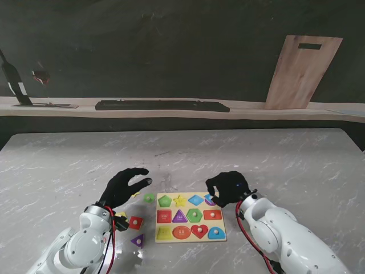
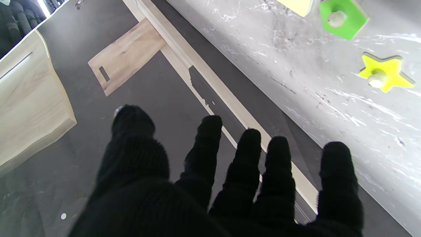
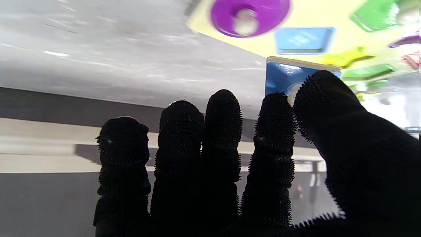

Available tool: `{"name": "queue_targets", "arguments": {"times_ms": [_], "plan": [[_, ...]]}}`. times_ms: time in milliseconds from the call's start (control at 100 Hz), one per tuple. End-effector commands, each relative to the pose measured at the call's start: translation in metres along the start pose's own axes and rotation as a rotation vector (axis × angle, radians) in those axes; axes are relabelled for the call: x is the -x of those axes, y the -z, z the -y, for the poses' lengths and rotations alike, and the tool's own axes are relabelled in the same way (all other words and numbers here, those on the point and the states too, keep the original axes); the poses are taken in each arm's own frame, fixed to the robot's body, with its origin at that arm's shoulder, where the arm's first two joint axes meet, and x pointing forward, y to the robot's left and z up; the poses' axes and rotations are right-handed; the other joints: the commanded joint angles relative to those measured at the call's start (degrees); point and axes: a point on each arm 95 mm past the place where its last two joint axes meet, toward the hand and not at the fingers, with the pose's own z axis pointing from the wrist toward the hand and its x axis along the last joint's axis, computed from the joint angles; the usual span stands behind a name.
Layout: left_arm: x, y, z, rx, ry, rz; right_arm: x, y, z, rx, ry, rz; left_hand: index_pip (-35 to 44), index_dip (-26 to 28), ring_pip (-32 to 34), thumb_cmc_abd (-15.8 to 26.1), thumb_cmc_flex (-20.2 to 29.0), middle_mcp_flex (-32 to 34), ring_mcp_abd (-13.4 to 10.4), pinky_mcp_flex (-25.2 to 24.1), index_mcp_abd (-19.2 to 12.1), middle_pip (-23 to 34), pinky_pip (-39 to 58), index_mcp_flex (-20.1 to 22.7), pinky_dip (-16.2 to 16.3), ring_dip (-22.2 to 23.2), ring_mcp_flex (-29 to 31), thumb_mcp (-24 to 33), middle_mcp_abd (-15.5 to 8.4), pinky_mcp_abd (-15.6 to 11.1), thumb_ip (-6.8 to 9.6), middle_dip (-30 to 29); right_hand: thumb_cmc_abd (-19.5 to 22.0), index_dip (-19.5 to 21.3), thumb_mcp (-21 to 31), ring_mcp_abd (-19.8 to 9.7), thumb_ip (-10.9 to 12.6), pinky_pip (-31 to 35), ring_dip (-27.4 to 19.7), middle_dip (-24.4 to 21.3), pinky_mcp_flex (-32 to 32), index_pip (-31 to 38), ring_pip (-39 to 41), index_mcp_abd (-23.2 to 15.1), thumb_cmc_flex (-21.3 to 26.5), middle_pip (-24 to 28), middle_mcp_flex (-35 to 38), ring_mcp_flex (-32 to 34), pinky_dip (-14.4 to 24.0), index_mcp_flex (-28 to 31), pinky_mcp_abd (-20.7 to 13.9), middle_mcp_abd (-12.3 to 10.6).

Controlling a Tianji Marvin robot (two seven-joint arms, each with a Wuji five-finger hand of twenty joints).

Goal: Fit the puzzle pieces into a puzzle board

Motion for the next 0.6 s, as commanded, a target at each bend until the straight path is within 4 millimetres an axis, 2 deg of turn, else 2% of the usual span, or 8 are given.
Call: {"name": "queue_targets", "arguments": {"times_ms": [0,250,590], "plan": [[-0.002,0.001,0.0,-0.005,0.006,-0.005,-0.018,-0.013,-0.004,0.021,-0.026,-0.032,-0.74,-0.29,-0.31,1.72,0.73,-0.73,0.5,-0.62,-0.36,-0.5,-0.34,0.56,-0.45,0.18,-0.27,-0.6,-0.23,-9.99,1.29,-0.52,-0.14,0.11,3.05,-1.48,2.29,2.03,1.12,1.11,-0.59,1.53,2.48,-3.27,3.72,2.17,0.49,1.27,0.43,3.57,0.4,0.96],[-0.002,0.002,0.002,-0.015,0.006,-0.006,-0.037,-0.039,0.004,-0.011,-0.033,-0.059,-0.67,-0.25,-0.27,1.67,0.7,-0.64,0.38,-0.56,-0.43,-0.42,-0.3,0.58,-0.45,0.19,-0.2,-0.61,-0.23,-10.0,1.28,-0.48,-1.09,-0.88,3.25,-1.57,2.07,1.49,1.59,2.58,-1.78,1.1,3.03,-3.21,3.81,2.93,-0.34,0.38,0.55,4.61,0.48,0.64],[-0.001,0.003,0.003,-0.018,0.006,-0.006,-0.036,-0.053,0.017,-0.093,-0.025,-0.036,-0.57,-0.23,-0.26,1.7,0.71,-0.62,0.41,-0.57,-0.44,-0.41,-0.29,0.58,-0.45,0.2,-0.19,-0.58,-0.26,-9.97,1.28,-0.48,-1.48,-1.54,3.47,-1.69,1.97,1.22,1.79,3.4,-2.23,1.05,3.13,-3.2,3.77,3.22,-0.94,-0.18,0.67,4.99,0.41,0.41]]}}
